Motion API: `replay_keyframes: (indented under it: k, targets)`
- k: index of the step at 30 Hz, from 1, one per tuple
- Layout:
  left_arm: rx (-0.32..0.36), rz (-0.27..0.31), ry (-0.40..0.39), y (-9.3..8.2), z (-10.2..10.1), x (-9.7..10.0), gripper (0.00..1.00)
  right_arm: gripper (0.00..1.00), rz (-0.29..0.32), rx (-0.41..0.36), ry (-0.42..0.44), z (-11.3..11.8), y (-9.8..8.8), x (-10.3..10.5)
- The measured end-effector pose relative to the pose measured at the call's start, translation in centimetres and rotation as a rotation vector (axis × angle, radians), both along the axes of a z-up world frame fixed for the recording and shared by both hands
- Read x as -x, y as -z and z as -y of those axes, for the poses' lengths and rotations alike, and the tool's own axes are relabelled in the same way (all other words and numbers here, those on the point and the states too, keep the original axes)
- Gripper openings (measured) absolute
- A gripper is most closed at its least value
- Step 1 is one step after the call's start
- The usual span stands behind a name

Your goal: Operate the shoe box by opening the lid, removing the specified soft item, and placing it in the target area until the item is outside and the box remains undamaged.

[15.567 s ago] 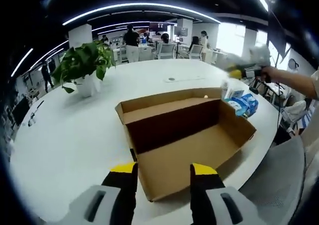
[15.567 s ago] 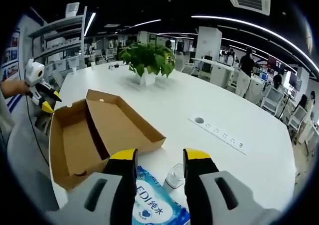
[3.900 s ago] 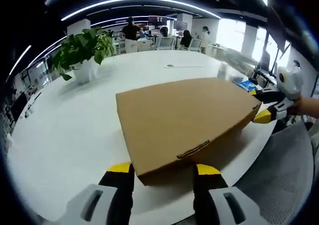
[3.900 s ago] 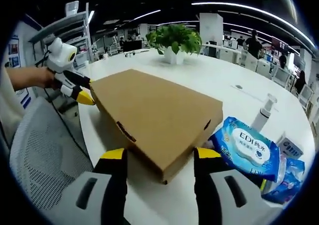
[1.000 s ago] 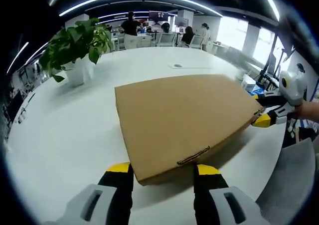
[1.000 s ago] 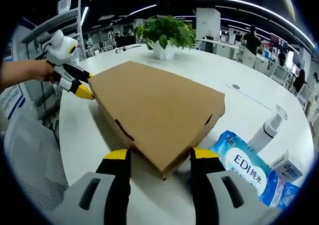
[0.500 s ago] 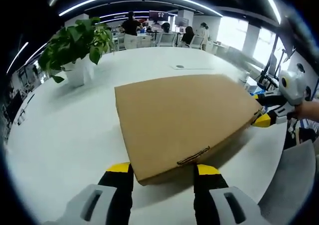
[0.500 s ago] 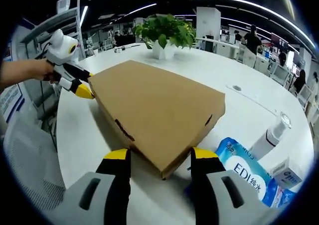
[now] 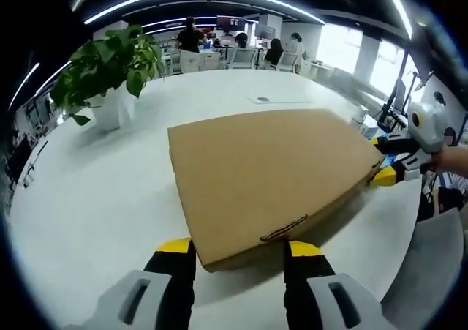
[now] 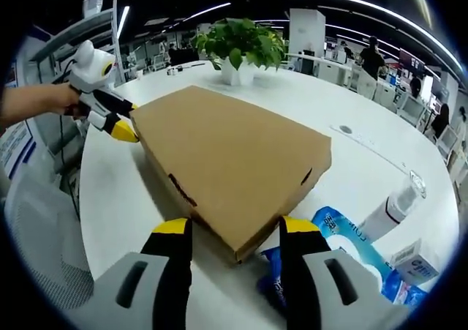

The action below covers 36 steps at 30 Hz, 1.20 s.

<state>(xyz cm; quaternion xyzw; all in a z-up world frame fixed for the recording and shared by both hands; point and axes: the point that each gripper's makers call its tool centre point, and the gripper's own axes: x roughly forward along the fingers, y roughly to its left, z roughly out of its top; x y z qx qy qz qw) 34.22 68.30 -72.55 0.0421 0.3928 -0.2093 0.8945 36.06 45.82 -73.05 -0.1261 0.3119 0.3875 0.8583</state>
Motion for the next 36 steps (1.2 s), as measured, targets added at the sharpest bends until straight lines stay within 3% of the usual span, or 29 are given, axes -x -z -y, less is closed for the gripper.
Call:
replay_keyframes:
  k: [7,12,21,36]
  targets:
    - [-0.016,-0.001,0.003,0.1,0.1,0.0,0.49,0.43,0.013,0.024,-0.023,0.6,0.0,0.1]
    - [-0.033,0.026,0.014,-0.4,0.2,0.5,0.51,0.36,0.044,0.043,-0.024,1.6,-0.5,0.8]
    - [-0.039,0.06,0.008,-1.4,0.0,2.6,0.54,0.32,0.088,0.009,0.047,4.4,-2.4,2.4]
    - [0.015,0.11,0.0,-3.5,1.7,5.9,0.58,0.22,0.063,0.022,0.19,10.5,-1.9,5.3]
